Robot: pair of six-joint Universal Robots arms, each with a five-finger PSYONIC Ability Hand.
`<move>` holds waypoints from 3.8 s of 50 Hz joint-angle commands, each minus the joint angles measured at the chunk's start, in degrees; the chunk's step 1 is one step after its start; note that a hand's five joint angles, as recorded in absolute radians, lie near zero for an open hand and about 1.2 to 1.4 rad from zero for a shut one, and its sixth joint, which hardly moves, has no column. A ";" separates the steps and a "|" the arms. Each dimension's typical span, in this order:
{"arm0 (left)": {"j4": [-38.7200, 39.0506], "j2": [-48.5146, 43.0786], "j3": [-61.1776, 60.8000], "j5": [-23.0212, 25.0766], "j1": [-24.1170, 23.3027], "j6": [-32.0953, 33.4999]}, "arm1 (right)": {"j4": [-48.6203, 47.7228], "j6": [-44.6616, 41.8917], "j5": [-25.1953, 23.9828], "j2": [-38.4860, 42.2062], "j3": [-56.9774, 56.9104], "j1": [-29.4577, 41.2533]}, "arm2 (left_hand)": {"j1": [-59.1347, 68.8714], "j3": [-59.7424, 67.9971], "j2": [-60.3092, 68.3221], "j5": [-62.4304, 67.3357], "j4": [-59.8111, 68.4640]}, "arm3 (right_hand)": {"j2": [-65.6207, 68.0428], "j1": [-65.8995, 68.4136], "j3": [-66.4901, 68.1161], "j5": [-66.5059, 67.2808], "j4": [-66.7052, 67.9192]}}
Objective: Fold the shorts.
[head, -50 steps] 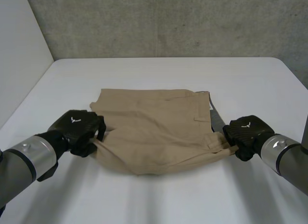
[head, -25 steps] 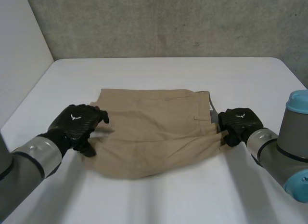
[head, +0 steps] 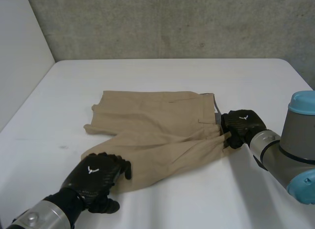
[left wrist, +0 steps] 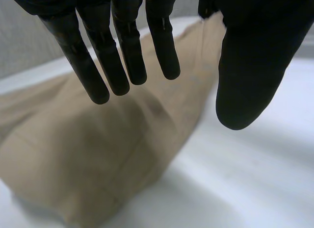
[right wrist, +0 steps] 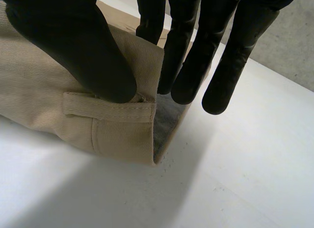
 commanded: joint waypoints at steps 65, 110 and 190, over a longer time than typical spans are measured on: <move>20.14 -23.78 3.75 -11.95 5.48 6.95 | -0.33 -0.88 -0.12 -0.40 1.60 2.22 | 42.06 42.47 42.36 42.71 42.28 | 12.57 24.43 12.57 13.39 11.72; -14.60 13.07 5.16 10.89 18.92 6.95 | 28.16 -32.52 -4.94 -25.31 9.34 -5.52 | 42.06 42.47 42.36 42.71 42.28 | 12.57 24.43 12.57 13.39 11.72; -8.58 6.01 1.03 -5.80 -2.52 3.25 | 15.22 -27.85 2.86 -11.21 7.75 0.72 | 42.06 42.47 42.36 42.71 42.28 | 12.57 24.43 12.57 13.39 11.72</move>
